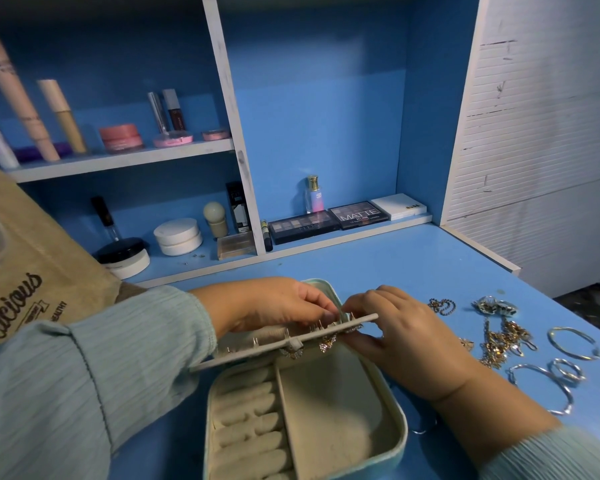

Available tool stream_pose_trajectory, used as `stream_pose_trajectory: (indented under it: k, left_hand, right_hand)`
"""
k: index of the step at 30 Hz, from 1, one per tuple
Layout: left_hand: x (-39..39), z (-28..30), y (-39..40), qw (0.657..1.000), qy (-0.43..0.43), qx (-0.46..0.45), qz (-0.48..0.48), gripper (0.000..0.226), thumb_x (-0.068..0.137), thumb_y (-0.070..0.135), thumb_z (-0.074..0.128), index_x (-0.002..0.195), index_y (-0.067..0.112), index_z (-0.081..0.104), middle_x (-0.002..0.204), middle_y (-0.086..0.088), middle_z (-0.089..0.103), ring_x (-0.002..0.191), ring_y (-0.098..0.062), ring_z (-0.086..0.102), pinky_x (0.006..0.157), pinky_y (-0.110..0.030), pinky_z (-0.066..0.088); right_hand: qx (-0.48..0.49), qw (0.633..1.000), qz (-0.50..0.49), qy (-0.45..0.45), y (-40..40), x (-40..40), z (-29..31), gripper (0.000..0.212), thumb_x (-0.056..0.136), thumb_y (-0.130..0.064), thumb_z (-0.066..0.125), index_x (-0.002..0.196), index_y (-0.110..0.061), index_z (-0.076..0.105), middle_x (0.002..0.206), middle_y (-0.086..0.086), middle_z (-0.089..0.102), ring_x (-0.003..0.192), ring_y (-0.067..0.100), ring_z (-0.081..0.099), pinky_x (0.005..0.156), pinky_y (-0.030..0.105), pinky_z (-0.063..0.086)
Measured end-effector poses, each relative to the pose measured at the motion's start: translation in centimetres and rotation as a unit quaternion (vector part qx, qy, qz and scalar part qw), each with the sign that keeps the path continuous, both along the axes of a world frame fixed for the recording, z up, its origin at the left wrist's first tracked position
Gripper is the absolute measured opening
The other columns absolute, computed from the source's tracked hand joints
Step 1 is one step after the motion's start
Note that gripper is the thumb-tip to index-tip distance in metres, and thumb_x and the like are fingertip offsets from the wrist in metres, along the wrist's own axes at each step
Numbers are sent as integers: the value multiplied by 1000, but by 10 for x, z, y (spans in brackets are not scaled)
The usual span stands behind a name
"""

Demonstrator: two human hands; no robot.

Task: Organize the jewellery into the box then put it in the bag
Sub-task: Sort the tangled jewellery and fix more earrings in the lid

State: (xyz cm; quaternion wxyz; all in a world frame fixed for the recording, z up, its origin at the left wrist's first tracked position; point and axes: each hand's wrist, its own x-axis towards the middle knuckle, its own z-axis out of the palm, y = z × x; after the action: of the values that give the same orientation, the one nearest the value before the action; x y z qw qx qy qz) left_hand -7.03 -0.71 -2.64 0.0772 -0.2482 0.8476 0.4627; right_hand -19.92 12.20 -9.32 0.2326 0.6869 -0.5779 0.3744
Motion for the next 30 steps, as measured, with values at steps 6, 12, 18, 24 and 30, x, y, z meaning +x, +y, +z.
stream_pose_trajectory:
  k: [6, 12, 18, 24, 30]
  left_hand:
    - [0, -3, 1, 1000, -1, -3, -8, 14, 93, 14, 54, 87, 23, 63, 85, 3, 63, 84, -17, 55, 86, -35, 48]
    - [-1, -3, -1, 1000, 18, -20, 0, 15, 89, 14, 60, 81, 26, 66, 80, 8, 65, 80, -11, 58, 78, -23, 49]
    - [0, 1, -1, 999, 26, -36, -4, 17, 86, 16, 64, 76, 29, 66, 72, 17, 64, 74, -2, 58, 77, -18, 43]
    - [0, 1, -1, 998, 29, -48, -7, 15, 86, 18, 65, 77, 30, 67, 74, 17, 65, 75, -2, 57, 80, -20, 44]
    - [0, 1, -2, 999, 27, -46, -6, 16, 86, 16, 65, 77, 30, 67, 72, 19, 65, 74, -1, 58, 79, -20, 43]
  right_hand:
    - [13, 1000, -4, 4, 1, 0, 1, 30, 81, -38, 52, 86, -11, 65, 74, -3, 64, 64, 15, 58, 62, 23, 43]
    - [3, 1000, 1, 1, 0, 0, 0, 28, 80, -36, 54, 86, -11, 65, 74, -3, 64, 63, 15, 56, 60, 22, 42]
    - [4, 1000, 2, -6, 1, 0, 0, 28, 80, -38, 53, 86, -13, 65, 75, -4, 64, 65, 13, 54, 59, 22, 42]
    - [5, 1000, 2, -10, 0, 0, 0, 28, 80, -38, 53, 85, -13, 65, 74, -4, 64, 68, 11, 51, 61, 22, 41]
    - [7, 1000, 0, -5, 1, 0, 1, 30, 80, -39, 53, 85, -12, 66, 73, -5, 64, 64, 13, 55, 60, 22, 42]
